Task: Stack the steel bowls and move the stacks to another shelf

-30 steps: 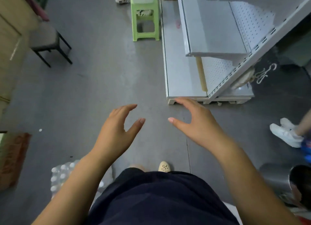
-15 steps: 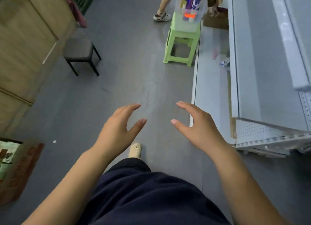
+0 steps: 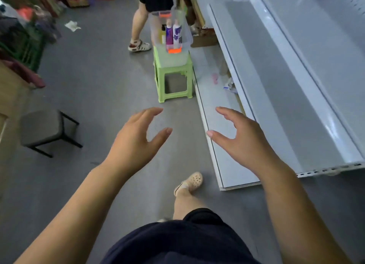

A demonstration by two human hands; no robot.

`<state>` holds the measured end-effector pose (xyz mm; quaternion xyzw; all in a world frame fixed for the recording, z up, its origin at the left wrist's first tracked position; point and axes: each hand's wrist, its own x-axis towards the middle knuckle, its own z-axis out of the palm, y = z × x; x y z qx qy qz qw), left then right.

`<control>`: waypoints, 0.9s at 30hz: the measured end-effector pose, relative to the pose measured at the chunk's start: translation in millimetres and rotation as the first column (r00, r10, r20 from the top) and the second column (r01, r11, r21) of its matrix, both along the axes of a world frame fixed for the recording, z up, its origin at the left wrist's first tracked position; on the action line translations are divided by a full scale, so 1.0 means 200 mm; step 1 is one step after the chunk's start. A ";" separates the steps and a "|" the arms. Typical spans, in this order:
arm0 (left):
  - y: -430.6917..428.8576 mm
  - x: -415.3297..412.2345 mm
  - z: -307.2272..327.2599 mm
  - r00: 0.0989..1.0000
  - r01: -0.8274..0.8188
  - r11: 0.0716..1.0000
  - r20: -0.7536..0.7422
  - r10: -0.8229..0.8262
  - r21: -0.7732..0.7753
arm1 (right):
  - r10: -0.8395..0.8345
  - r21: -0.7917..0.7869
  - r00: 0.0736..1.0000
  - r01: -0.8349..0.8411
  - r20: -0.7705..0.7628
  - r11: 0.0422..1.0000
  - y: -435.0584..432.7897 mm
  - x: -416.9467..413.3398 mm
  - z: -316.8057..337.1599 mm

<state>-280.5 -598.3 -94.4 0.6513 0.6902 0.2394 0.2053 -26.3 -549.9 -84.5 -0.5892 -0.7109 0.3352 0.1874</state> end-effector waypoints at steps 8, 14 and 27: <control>0.81 0.23 0.08 0.991 0.108 0.989 0.065 -0.115 0.103 | -0.107 0.098 0.993 0.111 -0.046 0.989 0.62 0.17 0.12; 1.44 0.52 0.16 0.968 0.124 0.963 0.183 -0.170 0.240 | -0.154 0.166 0.985 0.166 -0.082 0.972 1.12 0.35 0.30; 2.49 0.81 0.18 0.888 0.235 0.932 0.329 -0.321 0.276 | -0.460 0.005 0.869 0.469 -0.184 0.883 1.76 0.60 0.20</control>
